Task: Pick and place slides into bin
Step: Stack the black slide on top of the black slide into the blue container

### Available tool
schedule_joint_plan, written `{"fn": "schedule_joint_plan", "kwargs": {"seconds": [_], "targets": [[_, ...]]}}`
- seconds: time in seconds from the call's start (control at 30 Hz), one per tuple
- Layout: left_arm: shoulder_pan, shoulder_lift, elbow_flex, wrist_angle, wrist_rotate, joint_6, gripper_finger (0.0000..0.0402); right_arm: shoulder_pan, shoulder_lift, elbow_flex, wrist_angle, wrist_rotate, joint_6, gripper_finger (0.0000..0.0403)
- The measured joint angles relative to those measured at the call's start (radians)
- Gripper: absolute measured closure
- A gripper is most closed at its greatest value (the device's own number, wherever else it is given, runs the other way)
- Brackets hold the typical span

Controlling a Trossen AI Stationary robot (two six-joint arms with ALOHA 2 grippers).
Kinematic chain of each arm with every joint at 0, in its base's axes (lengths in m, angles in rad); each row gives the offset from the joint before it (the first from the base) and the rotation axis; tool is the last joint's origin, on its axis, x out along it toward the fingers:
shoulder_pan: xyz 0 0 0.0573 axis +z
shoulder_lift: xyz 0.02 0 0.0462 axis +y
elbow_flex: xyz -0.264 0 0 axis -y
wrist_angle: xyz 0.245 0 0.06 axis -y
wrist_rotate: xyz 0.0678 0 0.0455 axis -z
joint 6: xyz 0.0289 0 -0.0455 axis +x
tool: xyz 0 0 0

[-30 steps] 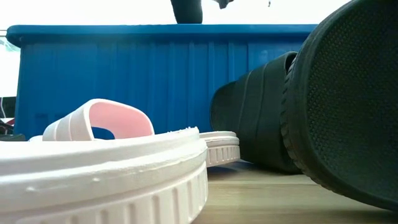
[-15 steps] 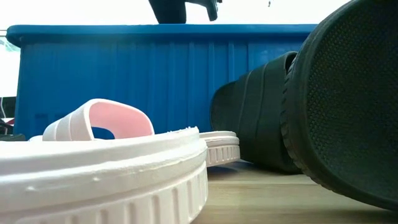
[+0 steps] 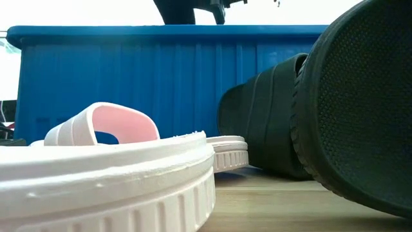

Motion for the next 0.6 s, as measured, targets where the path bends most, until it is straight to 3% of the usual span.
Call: {"fn": "schedule_joint_plan", "kwargs": {"seconds": [0.3, 0.37, 0.47, 0.6], "targets": [[0.0, 0.101, 0.005, 0.024, 0.027, -0.016, 0.0141, 0.001, -0.005, 0.0, -0.029, 0.0, 0.082, 0.0349], [0.0, 0.117, 0.006, 0.094, 0.105, -0.026, 0.0141, 0.001, -0.005, 0.0, -0.029, 0.0, 0.089, 0.0349], [0.0, 0.118, 0.008, 0.124, 0.299, -0.115, 0.0141, 0.001, -0.005, 0.0, -0.032, 0.001, 0.089, 0.0349], [0.001, 0.081, 0.009, -0.025, 0.537, -0.323, 0.0141, 0.001, -0.005, 0.0, -0.032, 0.022, 0.103, 0.0349]]}}
